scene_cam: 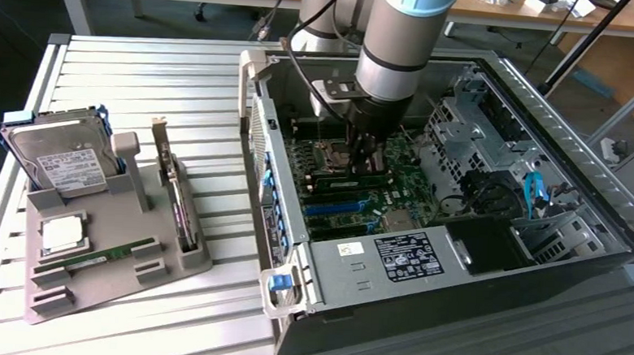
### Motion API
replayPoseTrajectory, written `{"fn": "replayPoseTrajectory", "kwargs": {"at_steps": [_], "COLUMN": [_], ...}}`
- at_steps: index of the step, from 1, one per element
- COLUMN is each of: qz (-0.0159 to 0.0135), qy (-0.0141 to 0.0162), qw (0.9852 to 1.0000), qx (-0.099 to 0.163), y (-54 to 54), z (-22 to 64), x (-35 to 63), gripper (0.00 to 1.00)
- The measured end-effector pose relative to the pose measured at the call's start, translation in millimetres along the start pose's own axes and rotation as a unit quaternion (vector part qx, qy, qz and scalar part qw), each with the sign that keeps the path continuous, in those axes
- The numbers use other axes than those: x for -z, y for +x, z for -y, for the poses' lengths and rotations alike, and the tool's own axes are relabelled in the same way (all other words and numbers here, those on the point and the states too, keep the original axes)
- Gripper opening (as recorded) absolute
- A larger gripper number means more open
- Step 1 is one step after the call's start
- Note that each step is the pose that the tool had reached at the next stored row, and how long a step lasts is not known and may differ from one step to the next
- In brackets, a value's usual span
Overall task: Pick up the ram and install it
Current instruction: 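Press down the ram until it locks into place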
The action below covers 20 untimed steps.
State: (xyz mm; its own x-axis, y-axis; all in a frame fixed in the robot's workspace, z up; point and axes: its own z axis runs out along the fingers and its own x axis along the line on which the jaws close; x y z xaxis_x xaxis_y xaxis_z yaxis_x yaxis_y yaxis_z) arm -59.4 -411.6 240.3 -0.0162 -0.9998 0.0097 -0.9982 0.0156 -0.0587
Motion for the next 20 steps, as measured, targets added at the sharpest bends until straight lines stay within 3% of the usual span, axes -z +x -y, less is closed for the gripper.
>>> {"fn": "replayPoseTrajectory", "kwargs": {"at_steps": [20], "qz": [-0.0002], "qy": [-0.0001], "qw": [1.0], "qx": [0.0], "y": [-0.1], "z": [-0.7], "x": [-11.4], "gripper": [0.11]}}
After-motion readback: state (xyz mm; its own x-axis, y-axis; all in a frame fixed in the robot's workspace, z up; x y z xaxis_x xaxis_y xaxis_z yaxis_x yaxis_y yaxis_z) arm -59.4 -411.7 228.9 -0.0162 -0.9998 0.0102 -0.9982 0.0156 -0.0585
